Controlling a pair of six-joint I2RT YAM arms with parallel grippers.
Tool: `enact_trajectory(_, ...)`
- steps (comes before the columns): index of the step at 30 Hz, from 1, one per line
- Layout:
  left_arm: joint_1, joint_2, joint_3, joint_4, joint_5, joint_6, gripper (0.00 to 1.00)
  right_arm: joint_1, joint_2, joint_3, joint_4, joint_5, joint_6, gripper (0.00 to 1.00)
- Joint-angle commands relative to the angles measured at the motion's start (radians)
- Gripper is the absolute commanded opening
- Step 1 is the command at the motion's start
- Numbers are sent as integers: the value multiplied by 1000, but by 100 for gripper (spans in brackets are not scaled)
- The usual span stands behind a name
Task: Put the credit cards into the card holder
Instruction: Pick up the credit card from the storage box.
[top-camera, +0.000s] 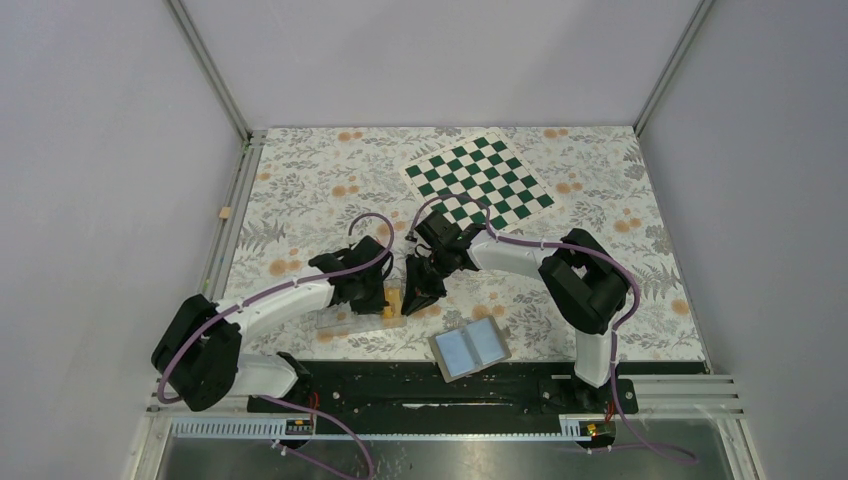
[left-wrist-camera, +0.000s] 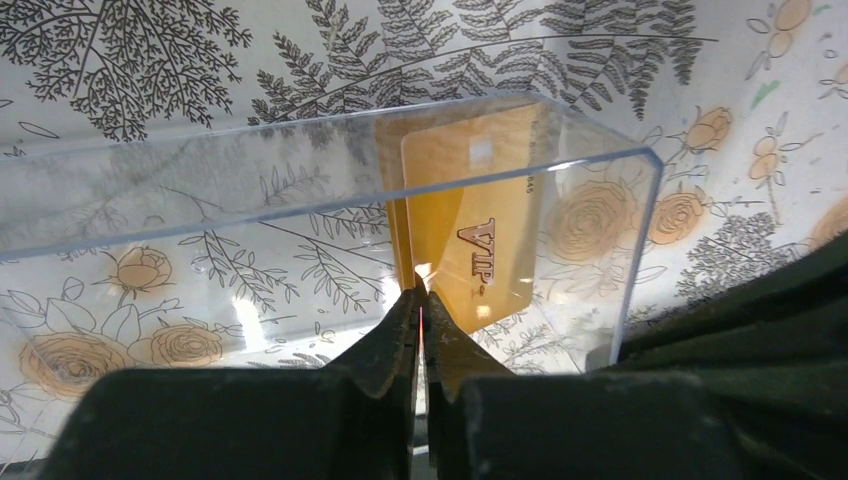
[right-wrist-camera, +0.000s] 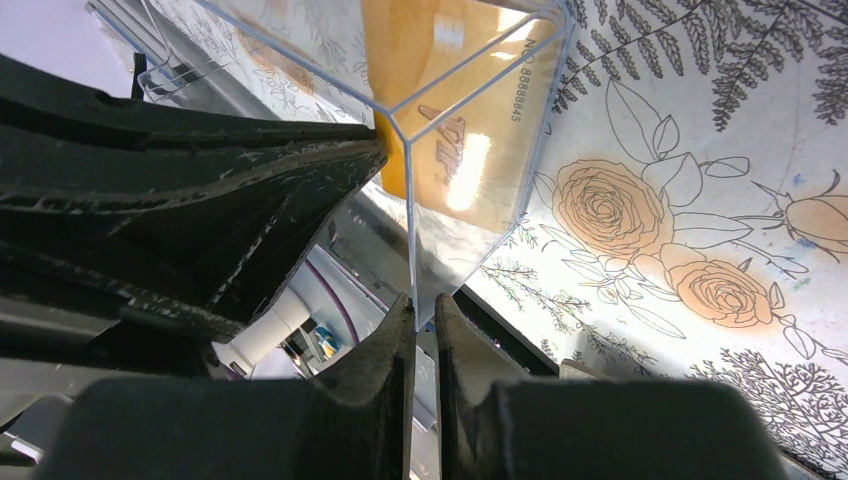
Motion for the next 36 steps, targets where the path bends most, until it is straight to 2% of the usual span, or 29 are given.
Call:
enact_trajectory(1,-10,-50,44,31,24,-29,6,17,28,-13,-1,9,-12,4)
enact_trajectory(14,-13,-62,44,56,53,-35,19,16,31,-11,-1,8,-12,4)
enact_trajectory(24,-17,-96,72,22,40,-33,21,17,35,-14,-1,9,-16,5)
enact_trajectory(31,-18,-59,36,76,57,-40,22,16,34,-15,-2,7,-16,4)
enact_trajectory(36,-17,-42,21,94,56,-46,17,16,34,-16,-2,7,-16,4)
